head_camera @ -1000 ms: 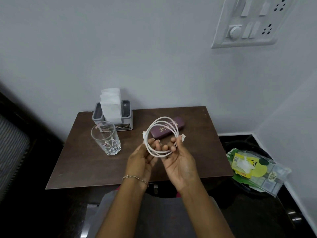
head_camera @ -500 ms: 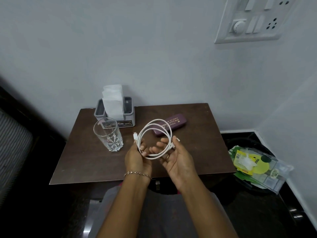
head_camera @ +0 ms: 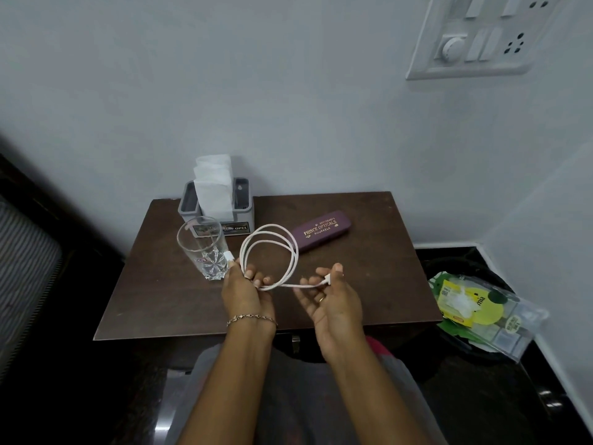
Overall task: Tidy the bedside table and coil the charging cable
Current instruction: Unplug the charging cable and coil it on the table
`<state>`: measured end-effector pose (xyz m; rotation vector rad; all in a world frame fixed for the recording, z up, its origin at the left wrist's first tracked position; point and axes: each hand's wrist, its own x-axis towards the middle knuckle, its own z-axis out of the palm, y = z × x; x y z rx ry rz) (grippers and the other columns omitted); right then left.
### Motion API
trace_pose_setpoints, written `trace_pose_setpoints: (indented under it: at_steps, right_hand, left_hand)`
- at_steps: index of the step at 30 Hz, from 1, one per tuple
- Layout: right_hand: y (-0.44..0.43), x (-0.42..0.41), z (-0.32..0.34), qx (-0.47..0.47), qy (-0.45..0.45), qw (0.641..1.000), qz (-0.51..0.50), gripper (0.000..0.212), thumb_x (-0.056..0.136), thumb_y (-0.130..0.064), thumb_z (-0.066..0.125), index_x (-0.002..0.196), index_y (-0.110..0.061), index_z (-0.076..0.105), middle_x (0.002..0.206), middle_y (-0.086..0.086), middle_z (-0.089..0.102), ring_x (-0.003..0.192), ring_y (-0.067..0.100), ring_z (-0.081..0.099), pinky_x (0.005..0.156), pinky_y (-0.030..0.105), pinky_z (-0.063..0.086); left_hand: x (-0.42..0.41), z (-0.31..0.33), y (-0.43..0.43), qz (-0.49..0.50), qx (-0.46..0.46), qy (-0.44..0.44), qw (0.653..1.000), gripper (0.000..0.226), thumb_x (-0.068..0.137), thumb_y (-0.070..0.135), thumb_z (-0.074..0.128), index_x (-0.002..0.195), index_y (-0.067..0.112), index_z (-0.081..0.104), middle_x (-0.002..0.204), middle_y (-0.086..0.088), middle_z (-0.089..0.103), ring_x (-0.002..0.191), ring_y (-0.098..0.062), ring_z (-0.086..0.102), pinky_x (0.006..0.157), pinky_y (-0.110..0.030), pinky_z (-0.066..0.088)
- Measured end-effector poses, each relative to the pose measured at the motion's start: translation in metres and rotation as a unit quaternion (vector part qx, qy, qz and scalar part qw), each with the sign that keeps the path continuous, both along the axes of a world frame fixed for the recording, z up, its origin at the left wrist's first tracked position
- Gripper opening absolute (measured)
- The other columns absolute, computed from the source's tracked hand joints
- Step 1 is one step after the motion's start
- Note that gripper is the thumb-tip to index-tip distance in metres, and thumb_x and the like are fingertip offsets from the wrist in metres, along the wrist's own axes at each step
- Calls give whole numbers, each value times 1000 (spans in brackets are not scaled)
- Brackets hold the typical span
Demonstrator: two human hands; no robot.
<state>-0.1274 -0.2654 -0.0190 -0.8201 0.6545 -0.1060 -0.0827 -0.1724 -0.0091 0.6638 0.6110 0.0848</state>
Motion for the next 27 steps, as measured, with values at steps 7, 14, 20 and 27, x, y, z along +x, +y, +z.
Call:
trace_pose_setpoints:
  at_steps: [7,14,20,27]
  right_hand:
    - [7,9,4,-60,-14,990,127,58,77,-59,63,117,-16,57,108,9,66,96,20,65,84,40,55]
    - [-4,2,-1,-114,-82,977,162,11,98,-16,45,105,-14,52,78,-1,63,67,10,65,67,24,52]
    - [-13,3,11,-213,-58,964,145,33,99,-27,42,79,-6,58,46,-2,42,37,9,50,59,36,50]
    - [-20,-3,10,-342,-141,900,230,24,92,-24,57,116,-27,56,79,-9,62,55,3,56,53,25,47]
  left_hand:
    - [0,0,-7,-77,134,-2,988,27,100,23,34,76,18,45,35,10,35,27,0,26,30,-9,18]
    - [0,3,-5,-156,238,31,958,29,97,29,38,70,20,45,38,9,34,27,-2,25,33,-9,19]
    - [-2,5,-5,-190,302,-5,934,32,97,30,40,69,17,48,39,6,37,28,-5,32,34,-16,35]
    - [-2,5,-7,-225,283,17,932,31,98,30,36,72,16,46,39,6,38,27,-4,29,36,-11,26]
